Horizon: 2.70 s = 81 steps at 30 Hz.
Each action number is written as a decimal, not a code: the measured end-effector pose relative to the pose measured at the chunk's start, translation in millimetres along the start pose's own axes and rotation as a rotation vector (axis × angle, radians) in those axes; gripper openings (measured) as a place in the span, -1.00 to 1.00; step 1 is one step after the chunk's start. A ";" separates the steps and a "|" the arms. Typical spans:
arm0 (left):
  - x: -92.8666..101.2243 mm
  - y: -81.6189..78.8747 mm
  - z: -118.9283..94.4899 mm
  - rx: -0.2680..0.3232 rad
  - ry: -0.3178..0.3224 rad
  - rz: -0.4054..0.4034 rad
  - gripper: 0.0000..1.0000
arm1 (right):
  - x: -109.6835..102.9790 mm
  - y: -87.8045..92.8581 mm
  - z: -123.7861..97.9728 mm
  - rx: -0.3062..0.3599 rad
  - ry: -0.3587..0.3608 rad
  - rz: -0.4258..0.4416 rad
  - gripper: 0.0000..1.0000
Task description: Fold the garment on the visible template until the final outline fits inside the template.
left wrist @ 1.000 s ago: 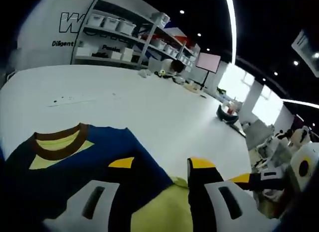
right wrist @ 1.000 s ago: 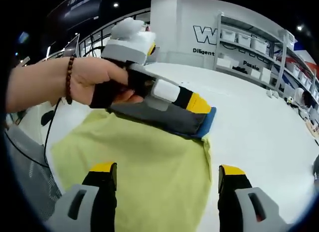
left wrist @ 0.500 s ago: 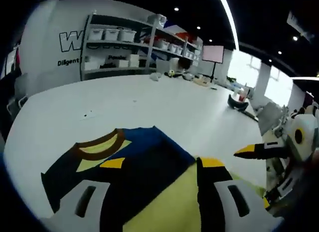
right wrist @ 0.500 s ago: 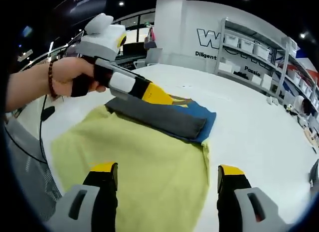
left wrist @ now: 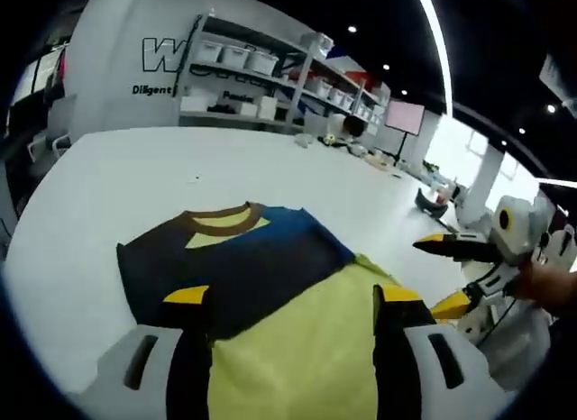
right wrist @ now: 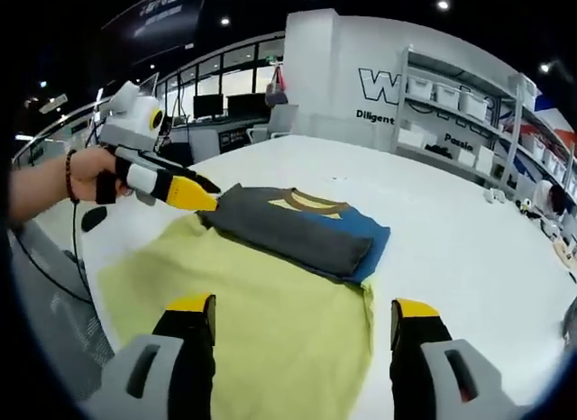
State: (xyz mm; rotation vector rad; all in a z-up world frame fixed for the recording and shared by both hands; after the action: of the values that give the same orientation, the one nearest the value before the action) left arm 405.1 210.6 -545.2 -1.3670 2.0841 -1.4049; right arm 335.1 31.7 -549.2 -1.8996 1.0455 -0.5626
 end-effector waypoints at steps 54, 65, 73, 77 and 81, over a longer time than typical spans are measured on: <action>-2.4 116.4 -98.6 -0.291 0.002 0.168 0.22 | -9.9 71.8 -27.4 -0.336 -0.197 -0.230 0.34; -9.0 140.9 -103.6 -0.382 -0.012 0.282 0.10 | -15.3 92.7 -33.7 -0.444 -0.280 -0.254 0.13; -10.1 145.6 -103.3 -0.397 -0.013 0.309 0.01 | -19.6 109.1 -34.8 -0.543 -0.307 -0.335 0.00; -9.9 146.3 -104.1 -0.395 -0.011 0.308 0.01 | -19.3 109.4 -34.7 -0.547 -0.308 -0.336 -0.01; -8.1 150.3 -106.5 -0.401 -0.009 0.330 0.04 | -21.6 112.3 -35.8 -0.563 -0.320 -0.289 -0.07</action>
State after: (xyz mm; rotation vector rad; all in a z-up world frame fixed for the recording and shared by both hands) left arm 256.7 289.8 -620.6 -1.0776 2.5374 -0.8807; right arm 247.9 2.8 -626.2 -2.5579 0.7692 -0.1053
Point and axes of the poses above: the point that each gripper's makers call its tool centre point, and the gripper's own axes: z roughly forward along the fingers, x roughly to its right, y roughly out of its underside, the point moved 2 cm from there along -z, roughly backward along the fingers, and after that the axes turned 6 degrees about -y, right-handed, at the moved point
